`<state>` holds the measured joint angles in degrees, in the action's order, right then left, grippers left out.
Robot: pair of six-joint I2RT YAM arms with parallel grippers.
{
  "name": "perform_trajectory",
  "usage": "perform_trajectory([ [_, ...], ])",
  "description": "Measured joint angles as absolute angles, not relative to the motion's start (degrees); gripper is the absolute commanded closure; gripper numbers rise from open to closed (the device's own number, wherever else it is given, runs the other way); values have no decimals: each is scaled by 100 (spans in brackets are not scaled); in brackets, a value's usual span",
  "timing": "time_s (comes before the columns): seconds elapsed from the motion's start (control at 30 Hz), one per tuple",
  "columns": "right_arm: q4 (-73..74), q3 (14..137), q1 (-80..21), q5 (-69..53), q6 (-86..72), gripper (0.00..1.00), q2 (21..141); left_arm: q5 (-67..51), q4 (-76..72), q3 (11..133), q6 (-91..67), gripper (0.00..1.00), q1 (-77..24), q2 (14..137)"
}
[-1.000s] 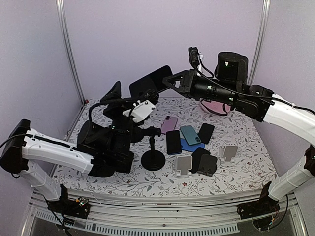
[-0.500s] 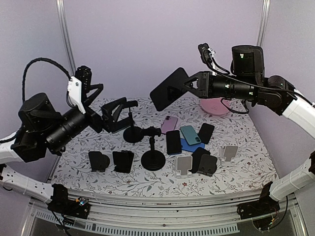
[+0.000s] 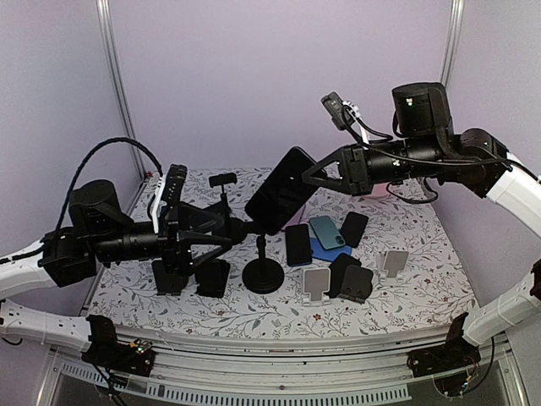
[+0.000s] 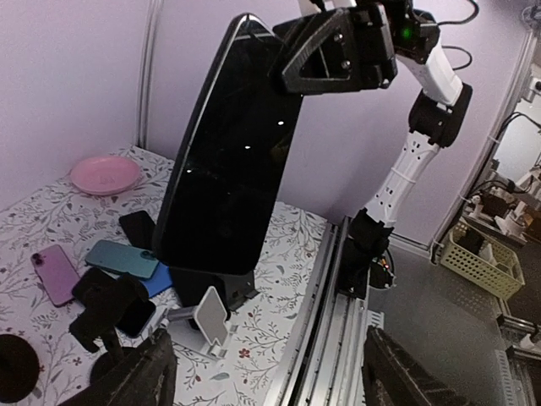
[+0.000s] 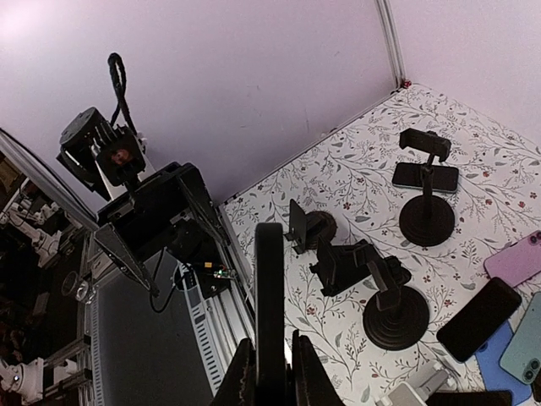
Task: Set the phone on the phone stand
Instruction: Pass from the right arm to the left
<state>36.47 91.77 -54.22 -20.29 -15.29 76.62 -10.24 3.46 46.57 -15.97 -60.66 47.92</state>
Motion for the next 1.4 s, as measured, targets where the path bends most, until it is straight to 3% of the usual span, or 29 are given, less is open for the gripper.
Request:
perform_trajectory([
  [0.5, 4003, 8912, -6060, -2582, -862, 98, 7743, -2261, 257, 4582, -1769, 39, -6062, 5135],
  [1.03, 4239, 8851, -6108, -2930, -550, 98, 7743, -2539, 491, 4895, -1452, 74, -6473, 5955],
  [1.4, 4211, 8785, -6112, -3109, -499, 97, 7734, -2665, 416, 4895, -1393, 85, -6514, 6062],
])
